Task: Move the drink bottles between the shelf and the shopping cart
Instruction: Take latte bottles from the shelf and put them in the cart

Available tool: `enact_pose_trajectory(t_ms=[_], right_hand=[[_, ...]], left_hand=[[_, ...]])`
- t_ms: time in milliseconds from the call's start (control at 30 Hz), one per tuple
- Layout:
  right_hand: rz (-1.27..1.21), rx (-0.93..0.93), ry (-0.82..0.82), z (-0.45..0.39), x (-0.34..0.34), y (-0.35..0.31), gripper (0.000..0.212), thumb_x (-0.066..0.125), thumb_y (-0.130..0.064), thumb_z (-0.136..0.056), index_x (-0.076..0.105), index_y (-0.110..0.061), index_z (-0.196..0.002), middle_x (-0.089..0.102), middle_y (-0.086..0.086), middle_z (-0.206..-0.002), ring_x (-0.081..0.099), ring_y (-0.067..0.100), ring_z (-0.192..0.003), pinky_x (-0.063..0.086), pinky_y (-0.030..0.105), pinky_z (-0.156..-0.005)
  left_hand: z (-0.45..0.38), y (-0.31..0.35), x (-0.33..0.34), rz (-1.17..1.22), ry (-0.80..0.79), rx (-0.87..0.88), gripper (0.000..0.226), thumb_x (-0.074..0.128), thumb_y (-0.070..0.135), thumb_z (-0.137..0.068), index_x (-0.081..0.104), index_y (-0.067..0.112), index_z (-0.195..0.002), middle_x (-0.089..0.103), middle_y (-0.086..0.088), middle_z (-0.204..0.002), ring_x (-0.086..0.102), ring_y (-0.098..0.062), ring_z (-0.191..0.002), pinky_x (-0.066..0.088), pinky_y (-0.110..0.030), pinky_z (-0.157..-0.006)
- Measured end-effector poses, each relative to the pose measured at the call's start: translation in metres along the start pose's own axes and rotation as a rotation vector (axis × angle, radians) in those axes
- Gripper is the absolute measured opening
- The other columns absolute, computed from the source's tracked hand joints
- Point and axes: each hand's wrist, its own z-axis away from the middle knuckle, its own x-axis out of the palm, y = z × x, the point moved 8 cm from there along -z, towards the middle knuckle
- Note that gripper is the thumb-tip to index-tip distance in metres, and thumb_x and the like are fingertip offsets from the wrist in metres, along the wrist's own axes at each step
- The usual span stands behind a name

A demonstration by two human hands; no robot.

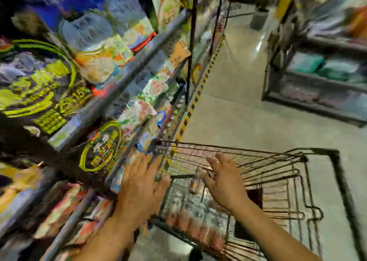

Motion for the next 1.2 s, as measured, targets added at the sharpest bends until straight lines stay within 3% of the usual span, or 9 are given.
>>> enact_pose_trajectory(t_ms=[100, 200, 400, 600, 767, 867, 967, 1100, 1200], right_hand=[[0.031, 0.077, -0.037, -0.002, 0.033, 0.054, 0.067, 0.044, -0.063, -0.099, 0.056, -0.023, -0.151, 0.049, 0.014, -0.159, 0.051, 0.04, -0.139, 0.047, 0.051, -0.114], [0.04, 0.172, -0.124, 0.0, 0.069, 0.097, 0.068, 0.049, -0.061, -0.102, 0.043, -0.026, -0.16, 0.04, 0.014, -0.166, 0.042, 0.037, -0.148, 0.039, 0.048, -0.121], [-0.066, 0.378, -0.266, 0.005, 0.144, 0.155, 0.059, 0.053, -0.049, -0.103, 0.046, -0.024, -0.155, 0.047, 0.009, -0.154, 0.051, 0.034, -0.132, 0.049, 0.043, -0.102], [-0.229, 0.628, -0.477, 0.025, 0.25, 0.185, 0.056, 0.06, -0.039, -0.101, 0.046, -0.026, -0.153, 0.049, 0.012, -0.146, 0.051, 0.039, -0.131, 0.052, 0.051, -0.104], [-0.415, 0.886, -0.601, 0.038, 0.331, 0.199, 0.045, 0.062, -0.028, -0.099, 0.058, -0.008, -0.139, 0.062, 0.019, -0.137, 0.061, 0.04, -0.125, 0.052, 0.038, -0.101], [-0.44, 0.942, -0.656, 0.035, 0.367, 0.198, 0.037, 0.066, -0.03, -0.099, 0.066, -0.005, -0.127, 0.068, 0.016, -0.128, 0.065, 0.036, -0.119, 0.044, 0.029, -0.083], [-0.37, 0.917, -0.716, 0.032, 0.414, 0.196, 0.043, 0.066, -0.041, -0.092, 0.068, -0.009, -0.121, 0.069, 0.015, -0.12, 0.068, 0.034, -0.115, 0.054, 0.033, -0.088], [-0.353, 0.99, -0.722, 0.025, 0.443, 0.196, 0.033, 0.07, -0.033, -0.09, 0.067, -0.004, -0.106, 0.072, 0.015, -0.109, 0.071, 0.032, -0.107, 0.049, 0.031, -0.075], [-0.342, 1.085, -0.603, 0.02, 0.437, 0.2, 0.032, 0.066, -0.026, -0.094, 0.068, -0.003, -0.116, 0.076, 0.012, -0.11, 0.074, 0.031, -0.103, 0.051, 0.029, -0.075]], left_hand=[[-0.026, 0.016, 0.067, -0.015, -0.102, 0.017, 0.068, 0.039, 0.061, -0.096, 0.058, 0.018, -0.145, 0.053, -0.01, -0.152, 0.045, -0.036, -0.145, 0.036, -0.06, -0.116], [-0.042, 0.028, 0.123, -0.029, -0.194, 0.019, 0.066, 0.038, 0.057, -0.098, 0.053, 0.018, -0.149, 0.047, -0.01, -0.158, 0.041, -0.035, -0.147, 0.033, -0.055, -0.119], [-0.058, 0.012, 0.227, -0.042, -0.429, -0.049, 0.064, 0.037, 0.059, -0.103, 0.043, 0.021, -0.155, 0.047, -0.006, -0.156, 0.044, -0.029, -0.142, 0.038, -0.047, -0.113], [-0.044, -0.045, 0.337, -0.04, -0.733, -0.276, 0.056, 0.05, 0.053, -0.099, 0.05, 0.021, -0.145, 0.056, -0.009, -0.142, 0.055, -0.033, -0.125, 0.052, -0.048, -0.1], [-0.041, -0.087, 0.408, -0.002, -0.928, -0.522, 0.059, 0.067, 0.032, -0.091, 0.049, 0.008, -0.142, 0.062, -0.016, -0.136, 0.063, -0.036, -0.115, 0.055, -0.039, -0.094], [-0.039, -0.106, 0.444, -0.009, -0.968, -0.639, 0.069, 0.074, 0.023, -0.091, 0.04, 0.004, -0.148, 0.058, -0.017, -0.14, 0.063, -0.036, -0.117, 0.051, -0.036, -0.085], [-0.04, -0.117, 0.467, -0.056, -0.947, -0.635, 0.072, 0.079, 0.032, -0.086, 0.042, 0.005, -0.143, 0.061, -0.018, -0.132, 0.062, -0.037, -0.117, 0.046, -0.036, -0.078], [-0.036, -0.128, 0.487, -0.109, -0.916, -0.594, 0.081, 0.077, 0.028, -0.086, 0.032, 0.0, -0.148, 0.058, -0.024, -0.136, 0.058, -0.041, -0.122, 0.046, -0.04, -0.087], [-0.035, -0.131, 0.502, -0.094, -0.933, -0.58, 0.082, 0.074, 0.023, -0.091, 0.027, -0.002, -0.152, 0.056, -0.024, -0.138, 0.056, -0.042, -0.126, 0.043, -0.042, -0.091]])
